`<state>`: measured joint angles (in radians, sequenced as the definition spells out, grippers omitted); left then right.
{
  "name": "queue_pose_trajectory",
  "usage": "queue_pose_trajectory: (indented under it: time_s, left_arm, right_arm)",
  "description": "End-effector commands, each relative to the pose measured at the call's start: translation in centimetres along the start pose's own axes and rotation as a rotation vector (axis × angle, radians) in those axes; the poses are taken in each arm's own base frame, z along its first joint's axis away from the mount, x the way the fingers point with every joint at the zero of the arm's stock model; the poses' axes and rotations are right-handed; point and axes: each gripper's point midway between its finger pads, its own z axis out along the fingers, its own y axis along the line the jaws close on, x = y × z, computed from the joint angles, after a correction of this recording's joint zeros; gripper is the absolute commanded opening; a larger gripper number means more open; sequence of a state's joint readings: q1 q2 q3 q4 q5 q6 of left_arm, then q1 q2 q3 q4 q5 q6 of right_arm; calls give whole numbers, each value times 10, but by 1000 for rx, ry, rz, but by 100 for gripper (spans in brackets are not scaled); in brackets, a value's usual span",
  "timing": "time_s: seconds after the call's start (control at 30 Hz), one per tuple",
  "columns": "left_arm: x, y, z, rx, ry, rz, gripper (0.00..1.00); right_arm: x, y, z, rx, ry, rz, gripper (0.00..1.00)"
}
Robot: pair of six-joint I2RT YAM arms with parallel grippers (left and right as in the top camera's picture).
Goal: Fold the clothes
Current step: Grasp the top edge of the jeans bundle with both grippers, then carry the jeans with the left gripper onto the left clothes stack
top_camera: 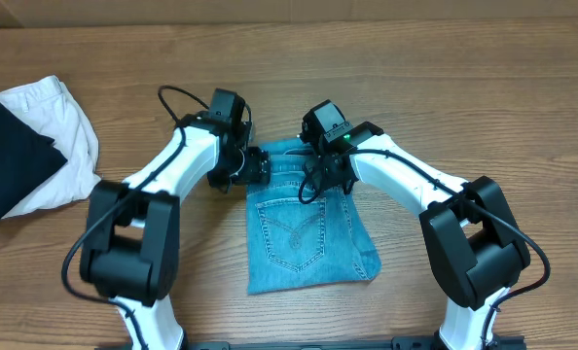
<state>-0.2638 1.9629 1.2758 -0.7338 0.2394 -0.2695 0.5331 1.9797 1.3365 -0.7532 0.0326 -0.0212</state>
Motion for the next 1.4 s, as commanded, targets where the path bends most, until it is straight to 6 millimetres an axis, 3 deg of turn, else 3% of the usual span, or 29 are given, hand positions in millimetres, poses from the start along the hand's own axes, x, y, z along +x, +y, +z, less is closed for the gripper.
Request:
queue_pose_trajectory:
  time_s: [0.0, 0.17, 0.27, 0.37, 0.57, 0.63, 0.67, 0.83, 0.97, 1.13, 1.23, 1.37]
  left_arm:
    - [15, -8, 33, 100, 94, -36, 82]
    - [16, -26, 53, 228, 125, -34, 74]
    - [10, -38, 55, 279, 101, 13, 62]
    - [5, -45, 56, 288, 71, 41, 57]
    - [3, -49, 56, 292, 59, 67, 27]
    - [3, -49, 56, 291, 57, 75, 8]
    - [2, -48, 56, 288, 56, 74, 4]
    - [-9, -40, 41, 253, 12, 68, 4]
    - [-36, -9, -8, 58, -115, 65, 4]
    - [-60, 31, -108, -174, -256, 46, 4]
    - [-65, 51, -162, -267, -320, 25, 4]
    - [-68, 86, -238, -422, -409, 2, 4]
  right_arm:
    - [24, -10, 17, 33, 92, 8, 60]
    - [26, -10, 17, 33, 103, 8, 59]
    - [26, -10, 16, 33, 104, 8, 59]
    - [26, -10, 15, 33, 101, 8, 59]
    - [21, -10, 7, 32, 75, 9, 59]
    - [20, -10, 6, 32, 70, 9, 59]
    - [20, -10, 5, 32, 69, 9, 60]
    - [19, -13, -3, 49, 67, 12, 59]
    - [-7, -24, -45, 66, -32, 56, 60]
    - [-45, -56, -139, 82, -217, 141, 66]
    - [-49, -76, -184, 99, -289, 182, 68]
    - [-41, -100, -222, 125, -353, 242, 69]
